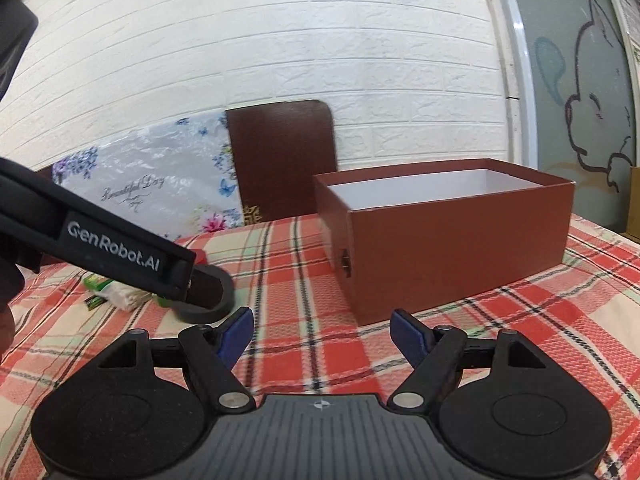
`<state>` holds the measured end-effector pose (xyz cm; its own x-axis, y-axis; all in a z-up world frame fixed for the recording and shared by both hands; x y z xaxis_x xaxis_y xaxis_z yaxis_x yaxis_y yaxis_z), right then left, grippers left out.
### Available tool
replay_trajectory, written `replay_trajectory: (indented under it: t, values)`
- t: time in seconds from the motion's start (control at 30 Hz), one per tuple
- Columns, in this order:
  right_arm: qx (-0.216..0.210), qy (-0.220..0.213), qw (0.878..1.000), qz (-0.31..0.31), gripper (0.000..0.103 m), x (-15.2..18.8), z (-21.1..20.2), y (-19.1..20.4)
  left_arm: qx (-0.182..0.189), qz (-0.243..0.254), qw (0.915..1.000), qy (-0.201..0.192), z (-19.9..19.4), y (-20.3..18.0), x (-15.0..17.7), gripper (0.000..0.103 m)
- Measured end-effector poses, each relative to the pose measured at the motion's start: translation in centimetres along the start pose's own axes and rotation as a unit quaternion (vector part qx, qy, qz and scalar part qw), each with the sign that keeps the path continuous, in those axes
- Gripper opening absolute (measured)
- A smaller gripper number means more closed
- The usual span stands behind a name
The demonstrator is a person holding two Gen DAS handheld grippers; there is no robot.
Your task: Organize objects
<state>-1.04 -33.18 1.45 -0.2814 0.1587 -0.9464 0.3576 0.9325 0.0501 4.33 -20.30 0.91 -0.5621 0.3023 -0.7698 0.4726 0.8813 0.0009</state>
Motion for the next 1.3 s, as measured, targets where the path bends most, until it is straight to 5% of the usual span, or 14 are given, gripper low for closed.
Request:
replay_trajectory:
  t: [0.5, 0.87, 1.3]
  values:
    - [-0.036, 0.039, 0.997, -0.055, 0.075, 1.6, 0.4, 5.0, -0.056, -0.064, 0.996, 0.027, 0.5, 8.2, 4.1, 0.073]
    - [-0.044, 0.109, 0.989, -0.085, 0.076, 4.7, 2.9, 6.2, -0.119, -0.101, 0.9868, 0.043, 2.2, 14.5, 7.0, 0.076]
    - [-0.034, 0.119, 0.988, -0.097, 0.082, 5.1, 3.3, 6.5, -0.135, -0.117, 0.9839, 0.007, 3.5, 18.3, 7.7, 0.103]
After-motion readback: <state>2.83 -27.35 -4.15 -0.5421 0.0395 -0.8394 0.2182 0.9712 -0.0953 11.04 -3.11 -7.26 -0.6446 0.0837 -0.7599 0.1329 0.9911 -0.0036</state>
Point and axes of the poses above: each gripper's, at about its wrist camera, not at the fingertips, and z roughly the way its jaws point, y to its left, x to its underside, the point moved 10 cm from there along z, roughly the way its jaws point, and after that the axes turned 4 degrees about -z, right-handed, at the moved point
